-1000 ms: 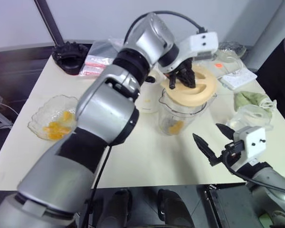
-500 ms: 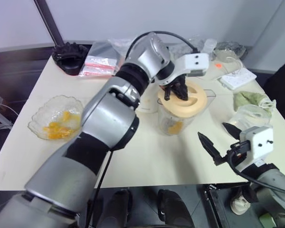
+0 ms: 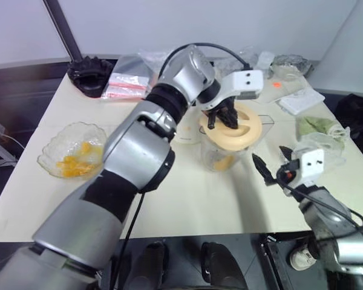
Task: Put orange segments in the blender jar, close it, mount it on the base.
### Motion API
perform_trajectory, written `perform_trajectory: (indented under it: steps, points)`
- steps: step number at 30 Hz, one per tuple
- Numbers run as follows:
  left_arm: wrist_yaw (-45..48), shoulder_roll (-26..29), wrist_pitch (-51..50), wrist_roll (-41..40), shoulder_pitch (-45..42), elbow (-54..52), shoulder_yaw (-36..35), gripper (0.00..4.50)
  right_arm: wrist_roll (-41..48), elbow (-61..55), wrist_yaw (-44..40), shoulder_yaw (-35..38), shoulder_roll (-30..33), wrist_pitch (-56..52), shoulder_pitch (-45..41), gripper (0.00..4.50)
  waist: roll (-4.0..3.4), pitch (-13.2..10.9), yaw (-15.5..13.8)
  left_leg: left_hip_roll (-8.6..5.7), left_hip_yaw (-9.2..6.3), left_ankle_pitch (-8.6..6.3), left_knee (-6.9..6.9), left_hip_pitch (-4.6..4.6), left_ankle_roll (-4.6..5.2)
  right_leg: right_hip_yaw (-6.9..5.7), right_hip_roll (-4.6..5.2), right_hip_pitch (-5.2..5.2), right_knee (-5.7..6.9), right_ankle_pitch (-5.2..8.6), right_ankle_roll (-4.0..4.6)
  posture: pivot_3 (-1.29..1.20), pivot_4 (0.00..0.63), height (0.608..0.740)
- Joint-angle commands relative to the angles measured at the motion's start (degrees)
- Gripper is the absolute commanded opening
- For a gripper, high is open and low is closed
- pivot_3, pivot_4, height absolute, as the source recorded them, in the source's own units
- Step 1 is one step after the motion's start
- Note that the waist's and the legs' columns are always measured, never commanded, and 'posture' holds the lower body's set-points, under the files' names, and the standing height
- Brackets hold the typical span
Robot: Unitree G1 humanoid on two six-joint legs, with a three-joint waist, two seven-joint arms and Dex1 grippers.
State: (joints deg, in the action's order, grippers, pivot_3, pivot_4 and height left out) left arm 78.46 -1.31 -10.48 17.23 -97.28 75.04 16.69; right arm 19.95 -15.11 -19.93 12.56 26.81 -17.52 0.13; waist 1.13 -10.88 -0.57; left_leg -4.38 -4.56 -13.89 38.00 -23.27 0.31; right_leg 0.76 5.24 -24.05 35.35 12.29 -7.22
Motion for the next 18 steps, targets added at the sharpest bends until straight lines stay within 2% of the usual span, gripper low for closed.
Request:
perform_trajectory:
  steps: [1, 7, 14, 17, 18]
  points:
    - [0.09, -0.82, -0.13, 0.94, 1.71, 1.07, 0.93, 0.24, -2.34, 7.97, -0.98, -0.37, -0.9, 5.28, -5.57, 4.5, -0.03, 0.01, 0.03, 0.0, 0.0, 0.0, 0.0, 0.0, 0.0, 0.0, -0.01, 0.0, 0.0, -0.01, 0.01, 0.0, 0.15, 0.74]
    - [-0.13, -0.5, 0.24, 1.12, 2.14, 1.09, 1.06, 0.24, -3.44, 19.35, -4.78, -1.75, -1.06, 9.23, -13.39, 4.5, -0.09, 0.03, 0.24, 0.01, -0.03, 0.0, 0.0, 0.04, 0.0, 0.02, -0.07, 0.02, 0.07, -0.13, 0.16, 0.0, 0.15, 0.74]
    - [0.72, -0.2, 0.55, 1.49, 3.23, 1.2, 1.56, 0.24, -5.45, 30.85, -3.53, -1.37, -3.22, 15.65, -21.03, 4.5, -0.11, 0.03, 1.01, 0.02, -0.05, 0.0, 0.0, 0.12, 0.0, 0.06, -0.11, 0.07, 0.12, -0.15, 0.16, 0.0, 0.15, 0.74]
    - [-0.08, -0.22, 0.3, 1.8, 3.83, 1.33, 1.79, 0.24, -6.34, 30.01, -2.38, -1.64, -4.17, 16.68, -20.82, 3.68, -0.12, 0.04, 1.28, 0.01, -0.07, 0.0, 0.0, 0.14, 0.0, 0.07, -0.12, 0.1, 0.12, -0.15, 0.16, 0.0, 0.15, 0.74]
    - [-0.35, -0.25, 0.08, 1.79, 3.95, 1.35, 1.75, 0.24, -6.28, 29.16, -2.13, -1.73, -4.54, 16.45, -20.43, 3.03, -0.12, 0.04, 1.34, 0.01, -0.07, 0.0, 0.0, 0.14, 0.0, 0.07, -0.12, 0.11, 0.12, -0.15, 0.16, 0.0, 0.15, 0.74]
